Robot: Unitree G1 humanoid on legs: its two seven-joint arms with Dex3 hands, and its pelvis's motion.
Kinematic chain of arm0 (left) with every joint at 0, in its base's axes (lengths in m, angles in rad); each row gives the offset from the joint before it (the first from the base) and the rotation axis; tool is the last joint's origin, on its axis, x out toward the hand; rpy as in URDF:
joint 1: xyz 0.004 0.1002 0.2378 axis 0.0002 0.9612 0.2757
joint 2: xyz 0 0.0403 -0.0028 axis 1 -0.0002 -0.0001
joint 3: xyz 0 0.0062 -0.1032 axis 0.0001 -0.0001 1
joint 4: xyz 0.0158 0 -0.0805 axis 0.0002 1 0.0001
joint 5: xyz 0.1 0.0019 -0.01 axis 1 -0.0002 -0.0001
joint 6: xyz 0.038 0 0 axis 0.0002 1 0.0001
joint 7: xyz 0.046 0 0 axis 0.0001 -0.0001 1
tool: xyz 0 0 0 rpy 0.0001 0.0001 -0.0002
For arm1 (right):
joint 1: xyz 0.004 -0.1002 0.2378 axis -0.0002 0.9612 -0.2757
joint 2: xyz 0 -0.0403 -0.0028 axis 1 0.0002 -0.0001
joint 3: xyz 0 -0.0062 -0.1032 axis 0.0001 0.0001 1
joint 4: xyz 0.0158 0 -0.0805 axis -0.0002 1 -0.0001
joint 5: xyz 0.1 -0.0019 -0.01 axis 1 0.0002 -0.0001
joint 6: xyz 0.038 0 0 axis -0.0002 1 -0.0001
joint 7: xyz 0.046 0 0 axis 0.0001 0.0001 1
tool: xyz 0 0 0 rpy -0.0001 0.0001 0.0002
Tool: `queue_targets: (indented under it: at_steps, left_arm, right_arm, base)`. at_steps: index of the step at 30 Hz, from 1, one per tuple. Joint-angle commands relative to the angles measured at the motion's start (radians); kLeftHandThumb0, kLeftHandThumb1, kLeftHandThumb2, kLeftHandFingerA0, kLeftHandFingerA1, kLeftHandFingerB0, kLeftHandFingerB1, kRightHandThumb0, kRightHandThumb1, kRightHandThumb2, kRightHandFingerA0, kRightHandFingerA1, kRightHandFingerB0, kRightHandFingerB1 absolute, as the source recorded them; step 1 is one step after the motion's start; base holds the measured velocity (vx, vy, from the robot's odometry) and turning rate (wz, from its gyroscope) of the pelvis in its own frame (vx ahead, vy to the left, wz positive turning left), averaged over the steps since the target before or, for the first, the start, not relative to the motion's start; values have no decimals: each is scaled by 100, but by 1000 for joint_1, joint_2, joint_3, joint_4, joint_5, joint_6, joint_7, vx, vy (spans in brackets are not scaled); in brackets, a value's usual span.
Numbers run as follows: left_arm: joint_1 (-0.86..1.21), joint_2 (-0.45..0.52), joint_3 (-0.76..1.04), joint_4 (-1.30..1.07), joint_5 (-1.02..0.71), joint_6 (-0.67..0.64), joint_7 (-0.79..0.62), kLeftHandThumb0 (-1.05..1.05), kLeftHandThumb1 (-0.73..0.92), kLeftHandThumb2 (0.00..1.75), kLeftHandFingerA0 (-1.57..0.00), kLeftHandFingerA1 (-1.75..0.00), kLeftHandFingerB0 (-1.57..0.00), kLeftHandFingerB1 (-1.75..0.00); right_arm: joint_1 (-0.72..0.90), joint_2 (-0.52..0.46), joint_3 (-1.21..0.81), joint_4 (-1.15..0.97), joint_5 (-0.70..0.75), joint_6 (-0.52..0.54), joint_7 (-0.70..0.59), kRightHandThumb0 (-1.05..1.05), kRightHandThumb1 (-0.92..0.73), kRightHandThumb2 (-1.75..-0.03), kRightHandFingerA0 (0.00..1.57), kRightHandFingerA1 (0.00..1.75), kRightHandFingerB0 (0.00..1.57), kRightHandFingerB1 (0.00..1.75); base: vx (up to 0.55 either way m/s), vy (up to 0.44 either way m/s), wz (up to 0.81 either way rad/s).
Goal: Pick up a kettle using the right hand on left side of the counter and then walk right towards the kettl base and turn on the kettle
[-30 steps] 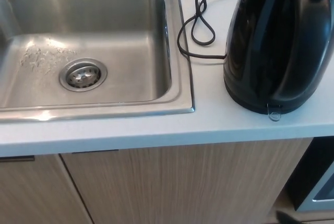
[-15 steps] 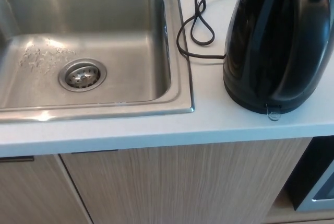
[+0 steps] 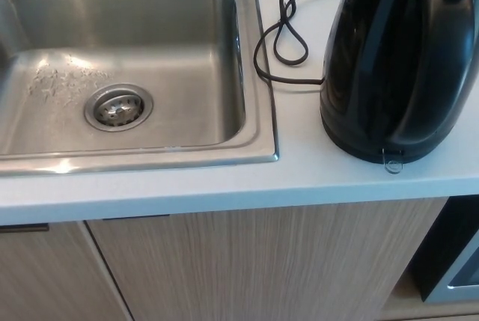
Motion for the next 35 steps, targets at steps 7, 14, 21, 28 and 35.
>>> queue_targets:
  at_steps: [7, 14, 21, 28, 35]
  left_arm:
    - [104, 73, 29, -146, 12, -76, 159, -4, 48, 113, -103, -102, -95, -94]
    - [139, 60, 26, -133, 15, -98, 153, -8, 44, 120, -104, -107, -95, -91]
    - [153, 71, 7, -126, 41, -138, 133, -7, 50, 115, -108, -105, -94, -89]
    - [174, 53, -4, -155, 60, -177, 138, -14, 47, 119, -109, -107, -96, -94]
    - [206, 22, -32, -166, 104, -252, 150, -16, 42, 130, -111, -108, -99, -93]
  right_arm:
    - [53, 214, 10, 150, 210, -35, 30, -25, -73, -61, 112, 111, 71, 52]
    - [49, 122, 93, 173, 112, -52, 4, -26, -70, -63, 107, 111, 73, 53]
    - [60, 91, 180, 148, 62, -20, -21, -31, -75, -66, 102, 116, 72, 52]
    - [56, 74, 211, 144, 64, -3, -35, -30, -76, -69, 97, 114, 72, 53]
    - [60, 34, 213, 162, 77, -49, -59, -32, -77, -67, 102, 112, 71, 54]
  base:
    - [0, 0, 0]
    - [1, 1, -1]
    - [0, 0, 0]
    - [0, 0, 0]
    - [0, 0, 0]
